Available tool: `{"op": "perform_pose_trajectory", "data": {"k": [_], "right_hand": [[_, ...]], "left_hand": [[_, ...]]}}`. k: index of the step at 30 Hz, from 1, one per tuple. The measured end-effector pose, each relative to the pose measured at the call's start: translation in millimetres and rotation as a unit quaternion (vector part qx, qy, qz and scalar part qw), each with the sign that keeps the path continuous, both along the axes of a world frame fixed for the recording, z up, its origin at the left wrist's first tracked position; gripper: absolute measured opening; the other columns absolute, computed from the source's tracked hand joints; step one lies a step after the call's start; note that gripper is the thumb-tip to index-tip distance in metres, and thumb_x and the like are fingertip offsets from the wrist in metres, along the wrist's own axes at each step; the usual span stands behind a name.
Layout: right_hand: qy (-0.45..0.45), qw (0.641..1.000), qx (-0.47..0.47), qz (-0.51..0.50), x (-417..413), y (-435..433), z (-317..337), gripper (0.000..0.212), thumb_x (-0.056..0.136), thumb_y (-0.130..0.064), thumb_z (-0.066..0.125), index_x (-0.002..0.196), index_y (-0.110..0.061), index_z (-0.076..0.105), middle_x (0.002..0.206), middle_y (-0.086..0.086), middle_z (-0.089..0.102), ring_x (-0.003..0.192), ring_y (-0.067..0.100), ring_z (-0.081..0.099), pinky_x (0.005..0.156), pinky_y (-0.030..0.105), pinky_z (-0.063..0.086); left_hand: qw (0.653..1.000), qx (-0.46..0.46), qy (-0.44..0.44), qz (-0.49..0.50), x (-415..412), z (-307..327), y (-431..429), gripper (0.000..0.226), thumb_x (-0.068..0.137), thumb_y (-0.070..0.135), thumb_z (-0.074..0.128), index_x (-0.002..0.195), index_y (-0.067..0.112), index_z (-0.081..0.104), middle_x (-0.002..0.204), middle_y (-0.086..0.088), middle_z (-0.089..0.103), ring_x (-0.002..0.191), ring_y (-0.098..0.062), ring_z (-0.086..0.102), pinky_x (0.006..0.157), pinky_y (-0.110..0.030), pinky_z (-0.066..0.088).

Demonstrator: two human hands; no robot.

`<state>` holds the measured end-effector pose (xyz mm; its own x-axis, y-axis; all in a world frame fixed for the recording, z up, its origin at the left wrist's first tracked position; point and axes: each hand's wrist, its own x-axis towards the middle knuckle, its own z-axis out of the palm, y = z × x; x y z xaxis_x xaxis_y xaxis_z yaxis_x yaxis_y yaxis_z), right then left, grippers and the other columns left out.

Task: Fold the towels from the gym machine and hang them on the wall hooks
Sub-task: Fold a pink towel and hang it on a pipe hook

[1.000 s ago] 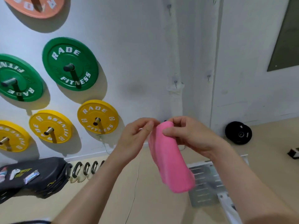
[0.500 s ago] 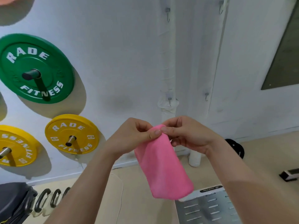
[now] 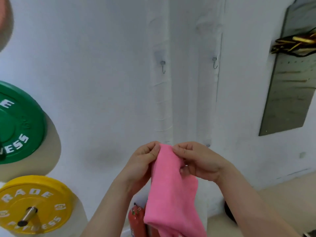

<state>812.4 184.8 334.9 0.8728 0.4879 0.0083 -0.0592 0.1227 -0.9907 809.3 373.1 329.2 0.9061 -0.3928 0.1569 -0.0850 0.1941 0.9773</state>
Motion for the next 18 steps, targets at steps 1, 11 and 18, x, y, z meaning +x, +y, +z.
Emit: {"op": "perform_pose_trajectory", "data": {"k": [1, 11, 18], "right_hand": [[-0.005, 1.000, -0.008, 0.005, 12, -8, 4, 0.043, 0.081, -0.034, 0.070, 0.104, 0.003, 0.064, 0.079, 0.007, 0.053, 0.066, 0.011, 0.053, 0.058, 0.021, 0.053], [-0.071, 0.996, 0.044, -0.010, 130, -57, 72, 0.046, 0.083, -0.029, 0.067, 0.115, 0.003, 0.064, 0.107, 0.021, 0.049, 0.097, 0.030, 0.043, 0.091, 0.042, 0.040], [-0.090, 0.990, 0.102, -0.048, 230, -40, 138, 0.036, 0.094, -0.023, 0.052, 0.118, 0.002, 0.063, 0.110, 0.017, 0.067, 0.099, 0.025, 0.063, 0.095, 0.039, 0.050]], "left_hand": [[1.000, 0.004, -0.004, 0.006, 11, 6, -7, 0.026, 0.089, 0.026, 0.052, 0.089, 0.002, 0.061, 0.074, -0.007, 0.062, 0.066, -0.016, 0.055, 0.061, -0.026, 0.047], [0.985, 0.134, -0.077, 0.077, 110, 90, -62, 0.040, 0.076, 0.041, 0.067, 0.093, 0.005, 0.074, 0.093, -0.016, 0.072, 0.081, -0.025, 0.065, 0.081, -0.038, 0.053], [0.977, 0.079, -0.146, 0.132, 218, 148, -63, 0.022, 0.092, 0.027, 0.059, 0.095, 0.009, 0.072, 0.097, -0.011, 0.072, 0.086, -0.022, 0.065, 0.086, -0.039, 0.053]]}}
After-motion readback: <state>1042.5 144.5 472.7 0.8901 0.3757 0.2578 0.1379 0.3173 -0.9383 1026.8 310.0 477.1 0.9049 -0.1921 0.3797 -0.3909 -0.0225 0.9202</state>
